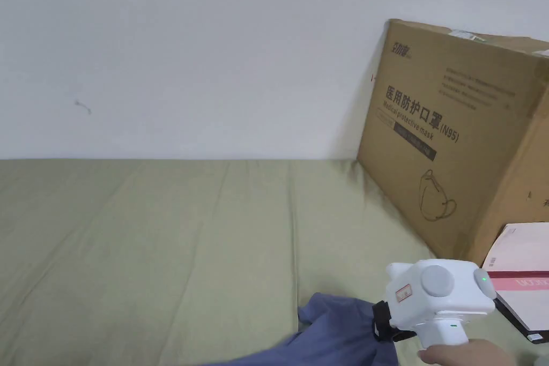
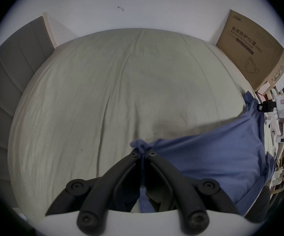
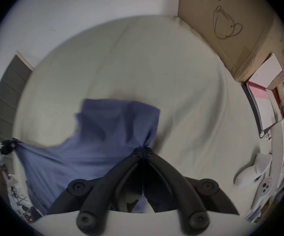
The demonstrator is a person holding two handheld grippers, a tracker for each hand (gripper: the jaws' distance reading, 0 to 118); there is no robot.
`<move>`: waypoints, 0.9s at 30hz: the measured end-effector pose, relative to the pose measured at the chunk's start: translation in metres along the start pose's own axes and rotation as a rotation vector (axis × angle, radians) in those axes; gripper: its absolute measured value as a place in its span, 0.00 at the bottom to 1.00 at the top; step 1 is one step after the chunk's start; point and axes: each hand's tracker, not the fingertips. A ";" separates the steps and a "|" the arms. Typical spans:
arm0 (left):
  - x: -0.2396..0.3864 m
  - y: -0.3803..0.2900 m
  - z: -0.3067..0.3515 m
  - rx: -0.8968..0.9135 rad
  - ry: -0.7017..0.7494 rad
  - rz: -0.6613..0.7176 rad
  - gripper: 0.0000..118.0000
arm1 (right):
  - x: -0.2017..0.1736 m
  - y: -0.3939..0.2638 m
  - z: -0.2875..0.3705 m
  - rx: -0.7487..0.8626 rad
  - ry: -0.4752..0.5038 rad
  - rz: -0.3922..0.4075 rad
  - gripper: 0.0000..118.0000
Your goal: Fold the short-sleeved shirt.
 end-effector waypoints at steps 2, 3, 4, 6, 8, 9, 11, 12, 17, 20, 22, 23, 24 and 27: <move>-0.001 -0.002 0.014 0.057 -0.008 0.031 0.02 | -0.002 -0.001 0.034 0.105 0.007 -0.009 0.00; 0.002 -0.006 0.029 0.102 -0.025 0.035 0.02 | -0.002 -0.001 0.055 0.154 0.018 -0.020 0.00; 0.003 -0.007 0.041 0.129 -0.030 0.034 0.02 | -0.001 -0.009 0.070 0.193 0.036 -0.033 0.00; 0.006 -0.008 0.073 0.204 -0.033 0.027 0.02 | -0.001 -0.014 0.115 0.263 0.084 -0.048 0.00; 0.011 -0.007 0.111 0.296 -0.039 0.015 0.02 | 0.001 -0.023 0.153 0.307 0.100 -0.060 0.00; 0.014 -0.006 0.128 0.344 -0.039 0.004 0.02 | 0.002 -0.026 0.171 0.324 0.121 -0.065 0.00; 0.020 0.000 0.166 0.409 -0.032 -0.031 0.02 | 0.000 -0.031 0.215 0.376 0.131 -0.055 0.00; 0.022 0.004 0.182 0.432 -0.025 -0.036 0.02 | -0.006 -0.037 0.232 0.407 0.118 -0.039 0.00; 0.027 0.027 0.255 0.522 -0.043 -0.021 0.02 | -0.017 -0.037 0.319 0.547 0.147 -0.027 0.00; 0.033 0.042 0.291 0.577 -0.022 -0.055 0.02 | -0.028 -0.024 0.360 0.600 0.147 -0.004 0.00; 0.034 0.054 0.309 0.594 -0.021 -0.067 0.02 | -0.039 -0.011 0.384 0.633 0.131 0.007 0.00; 0.035 0.061 0.316 0.601 -0.021 -0.067 0.02 | -0.044 -0.004 0.395 0.654 0.123 0.013 0.00; 0.034 0.069 0.323 0.608 -0.026 -0.062 0.02 | -0.047 0.007 0.400 0.665 0.120 0.019 0.00; 0.033 0.091 0.335 0.638 -0.012 -0.045 0.02 | -0.065 0.037 0.424 0.702 0.088 0.041 0.00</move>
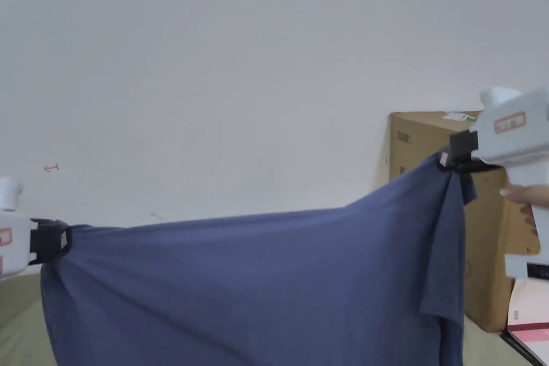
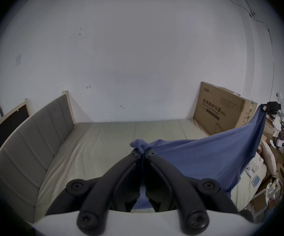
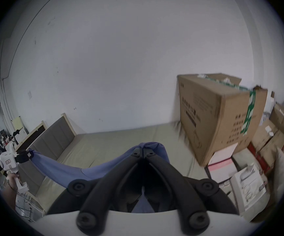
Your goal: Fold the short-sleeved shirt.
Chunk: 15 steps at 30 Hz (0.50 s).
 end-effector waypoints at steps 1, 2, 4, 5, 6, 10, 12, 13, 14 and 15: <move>-0.001 0.008 -0.001 0.008 0.005 0.000 0.02 | -0.002 0.010 -0.006 0.012 -0.010 0.014 0.00; -0.001 0.018 -0.005 0.016 0.009 -0.007 0.02 | -0.008 0.023 -0.010 0.033 -0.020 0.030 0.00; -0.001 0.032 -0.010 0.050 0.031 -0.034 0.02 | -0.018 0.041 -0.019 0.057 -0.030 0.051 0.00; -0.002 0.040 -0.015 0.061 0.034 -0.031 0.02 | -0.020 0.051 -0.028 0.069 -0.043 0.054 0.00; -0.004 0.047 -0.021 0.068 0.035 -0.027 0.02 | -0.023 0.059 -0.034 0.073 -0.048 0.057 0.00; -0.011 0.074 -0.051 0.088 0.051 -0.007 0.02 | -0.035 0.090 -0.067 0.102 -0.073 0.070 0.00; -0.015 0.087 -0.070 0.092 0.051 0.016 0.02 | -0.040 0.102 -0.084 0.125 -0.092 0.064 0.00; -0.017 0.093 -0.080 0.093 0.055 0.037 0.02 | -0.040 0.107 -0.094 0.132 -0.099 0.065 0.00; -0.019 0.099 -0.090 0.096 0.062 0.059 0.02 | -0.042 0.114 -0.103 0.146 -0.110 0.064 0.00; -0.021 0.105 -0.099 0.104 0.063 0.073 0.02 | -0.045 0.120 -0.111 0.156 -0.115 0.067 0.00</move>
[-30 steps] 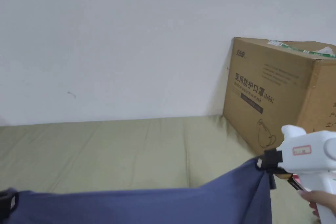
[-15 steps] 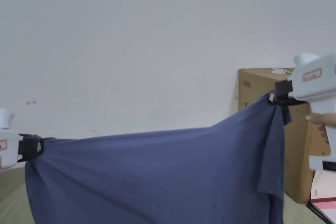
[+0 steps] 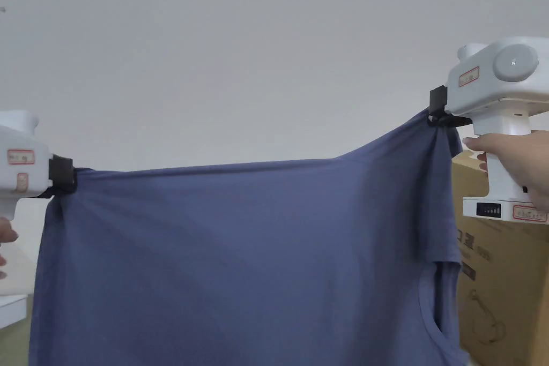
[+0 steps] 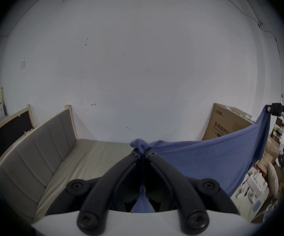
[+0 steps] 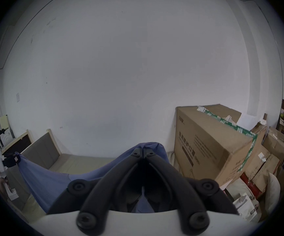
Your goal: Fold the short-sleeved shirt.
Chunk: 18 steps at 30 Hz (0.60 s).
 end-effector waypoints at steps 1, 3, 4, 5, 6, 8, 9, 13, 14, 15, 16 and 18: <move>0.001 0.003 -0.007 0.003 0.004 0.004 0.02 | -0.003 0.004 -0.007 0.014 -0.012 0.012 0.00; 0.002 0.010 -0.024 0.038 0.023 0.008 0.02 | -0.009 0.013 -0.022 0.046 -0.026 0.036 0.00; 0.003 0.012 -0.030 0.050 0.031 0.013 0.02 | -0.011 0.016 -0.026 0.064 -0.038 0.050 0.00; 0.005 0.015 -0.038 0.060 0.034 0.021 0.02 | -0.014 0.020 -0.032 0.076 -0.046 0.060 0.00; 0.006 0.018 -0.045 0.063 0.037 0.025 0.02 | -0.016 0.024 -0.036 0.094 -0.059 0.069 0.00; 0.008 0.024 -0.057 0.060 0.033 0.025 0.02 | -0.020 0.029 -0.044 0.112 -0.069 0.079 0.00; 0.009 0.026 -0.065 0.063 0.039 0.014 0.02 | -0.020 0.028 -0.048 0.111 -0.068 0.075 0.00; 0.014 0.013 -0.085 0.058 0.050 -0.020 0.02 | -0.017 0.010 -0.066 0.089 -0.069 0.067 0.00; 0.013 0.002 -0.090 0.037 0.051 -0.015 0.02 | -0.014 -0.003 -0.072 0.066 -0.068 0.057 0.00; 0.012 -0.015 -0.096 0.008 0.041 0.000 0.02 | -0.011 -0.021 -0.080 0.032 -0.062 0.052 0.00; 0.011 -0.031 -0.101 -0.028 0.038 0.007 0.02 | -0.009 -0.041 -0.087 -0.004 -0.080 0.053 0.00; 0.009 -0.081 -0.112 -0.118 0.038 0.031 0.02 | -0.003 -0.100 -0.101 -0.101 -0.098 0.030 0.00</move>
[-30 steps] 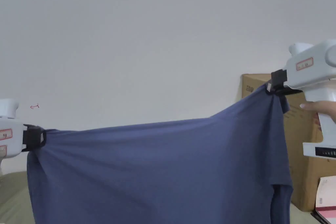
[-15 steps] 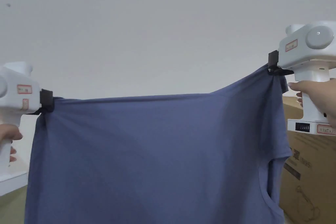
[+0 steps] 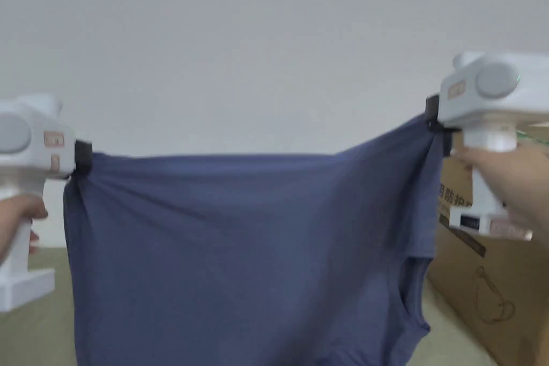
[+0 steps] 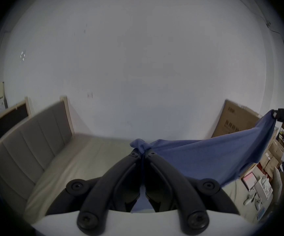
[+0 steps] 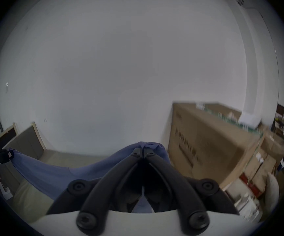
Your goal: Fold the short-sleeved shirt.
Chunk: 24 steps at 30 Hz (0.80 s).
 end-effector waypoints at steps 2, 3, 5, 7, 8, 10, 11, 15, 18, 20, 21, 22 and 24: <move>-0.004 -0.054 -0.012 -0.081 0.019 0.013 0.02 | 0.003 -0.063 -0.015 -0.099 0.000 -0.015 0.00; -0.006 -0.081 -0.015 -0.118 0.031 0.010 0.02 | 0.005 -0.096 -0.018 -0.153 0.012 -0.034 0.00; -0.014 -0.148 -0.015 -0.224 0.009 0.072 0.02 | 0.010 -0.175 -0.017 -0.292 0.047 -0.078 0.00; -0.019 -0.199 -0.005 -0.296 -0.012 0.103 0.02 | 0.016 -0.236 -0.006 -0.389 0.051 -0.092 0.00; -0.023 -0.229 0.004 -0.340 -0.009 0.105 0.02 | 0.025 -0.268 -0.005 -0.427 0.044 -0.093 0.00; -0.031 -0.275 0.025 -0.408 -0.012 0.098 0.02 | 0.035 -0.322 0.018 -0.509 0.053 -0.078 0.00; -0.043 -0.298 0.031 -0.445 -0.005 0.080 0.02 | 0.041 -0.346 0.031 -0.551 0.050 -0.047 0.00; -0.062 -0.360 0.098 -0.496 -0.024 0.060 0.02 | 0.067 -0.420 0.101 -0.661 0.061 0.017 0.00; -0.075 -0.391 0.151 -0.507 -0.046 0.070 0.02 | 0.091 -0.453 0.161 -0.684 0.109 0.011 0.00; -0.081 -0.408 0.187 -0.518 -0.077 0.066 0.02 | 0.106 -0.465 0.198 -0.682 0.113 0.024 0.00; -0.085 -0.415 0.202 -0.524 -0.080 0.049 0.02 | 0.114 -0.470 0.214 -0.689 0.137 0.021 0.00; -0.088 -0.420 0.213 -0.526 -0.086 0.049 0.02 | 0.120 -0.474 0.226 -0.711 0.173 -0.006 0.00; -0.094 -0.429 0.240 -0.528 -0.108 0.059 0.02 | 0.130 -0.482 0.256 -0.744 0.211 -0.044 0.00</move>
